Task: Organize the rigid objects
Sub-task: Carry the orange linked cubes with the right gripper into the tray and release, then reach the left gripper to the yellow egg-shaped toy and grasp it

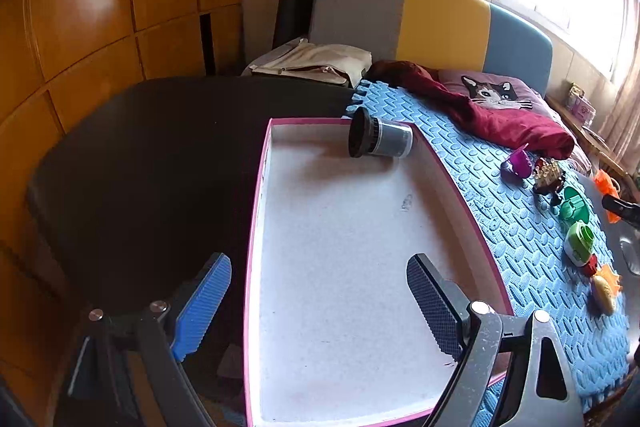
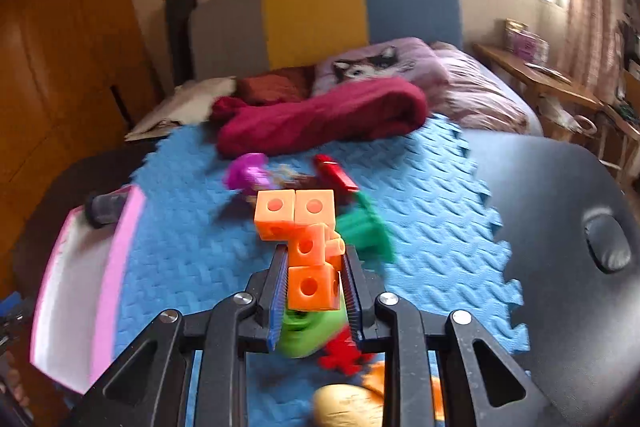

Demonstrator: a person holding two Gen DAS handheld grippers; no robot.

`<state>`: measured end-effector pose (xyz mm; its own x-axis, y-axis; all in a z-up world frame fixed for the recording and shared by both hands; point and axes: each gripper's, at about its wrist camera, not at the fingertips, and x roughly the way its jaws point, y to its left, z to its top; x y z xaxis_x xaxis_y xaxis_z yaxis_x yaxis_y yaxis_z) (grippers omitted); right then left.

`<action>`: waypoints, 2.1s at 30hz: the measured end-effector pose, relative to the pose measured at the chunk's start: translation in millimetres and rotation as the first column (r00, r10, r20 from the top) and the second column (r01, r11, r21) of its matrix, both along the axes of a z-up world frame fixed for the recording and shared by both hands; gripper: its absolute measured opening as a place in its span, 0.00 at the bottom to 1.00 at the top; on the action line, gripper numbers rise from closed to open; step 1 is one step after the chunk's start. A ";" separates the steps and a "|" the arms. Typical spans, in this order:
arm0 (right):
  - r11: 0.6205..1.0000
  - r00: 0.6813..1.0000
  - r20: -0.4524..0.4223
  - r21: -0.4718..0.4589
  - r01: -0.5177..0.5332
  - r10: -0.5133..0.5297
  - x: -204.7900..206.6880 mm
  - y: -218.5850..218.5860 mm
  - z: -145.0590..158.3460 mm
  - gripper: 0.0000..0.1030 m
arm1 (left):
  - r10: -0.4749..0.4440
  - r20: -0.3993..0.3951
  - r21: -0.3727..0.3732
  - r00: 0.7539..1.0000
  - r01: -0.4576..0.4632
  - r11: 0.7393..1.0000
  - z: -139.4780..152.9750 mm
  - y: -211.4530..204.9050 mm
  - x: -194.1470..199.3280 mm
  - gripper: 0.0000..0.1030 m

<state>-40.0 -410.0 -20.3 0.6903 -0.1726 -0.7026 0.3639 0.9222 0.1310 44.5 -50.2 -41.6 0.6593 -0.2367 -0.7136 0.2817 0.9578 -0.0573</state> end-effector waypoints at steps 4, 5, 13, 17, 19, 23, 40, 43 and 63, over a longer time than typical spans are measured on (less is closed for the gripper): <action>0.990 0.990 0.005 0.024 -0.139 0.138 26.6 50.3 3.7 0.24 | 0.006 -0.001 -0.006 1.000 -0.006 1.000 -1.0 3.3 0.5 0.88; 0.985 0.985 0.003 0.035 -0.171 0.171 34.5 63.8 3.5 0.24 | 0.008 -0.002 -0.008 1.000 -0.008 1.000 -1.4 4.7 0.8 0.88; 0.927 0.927 -0.049 0.073 -0.368 0.372 103.9 161.8 -8.7 0.24 | 0.049 -0.004 -0.034 0.999 -0.049 0.998 -1.2 24.8 5.6 0.88; 0.921 0.916 -0.102 0.081 -0.381 0.388 131.3 185.0 -23.5 0.24 | 0.066 -0.011 -0.044 0.998 -0.067 0.997 -2.7 32.1 8.2 0.88; 0.921 0.913 -0.128 0.070 -0.382 0.388 146.0 192.2 -33.3 0.24 | 0.071 -0.014 -0.046 0.997 -0.071 0.996 -3.6 34.2 9.6 0.88; 0.925 0.906 -0.183 0.074 -0.373 0.381 171.0 193.2 -56.8 0.25 | 0.075 -0.024 -0.046 0.997 -0.076 0.996 -7.3 35.7 10.9 0.88; 0.938 0.939 -0.063 0.106 -0.330 0.337 130.6 163.7 -27.4 0.35 | 0.056 -0.009 -0.034 0.998 -0.057 0.998 -3.0 27.5 8.0 0.88; 0.943 0.945 -0.049 0.099 -0.318 0.324 115.8 154.8 -21.9 0.35 | 0.047 -0.002 -0.032 0.999 -0.047 0.998 0.3 25.0 5.5 0.88; 0.997 0.996 -0.052 0.033 -0.069 0.071 -1.8 33.4 -1.7 0.36 | -0.075 0.016 -0.025 0.997 0.075 0.997 15.2 -14.7 -7.7 0.88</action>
<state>-41.8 -376.6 -22.0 0.6615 -0.1030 -0.7429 0.3058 0.9415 0.1418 36.8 -65.0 -26.4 0.6493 -0.3039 -0.6972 0.3539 0.9321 -0.0768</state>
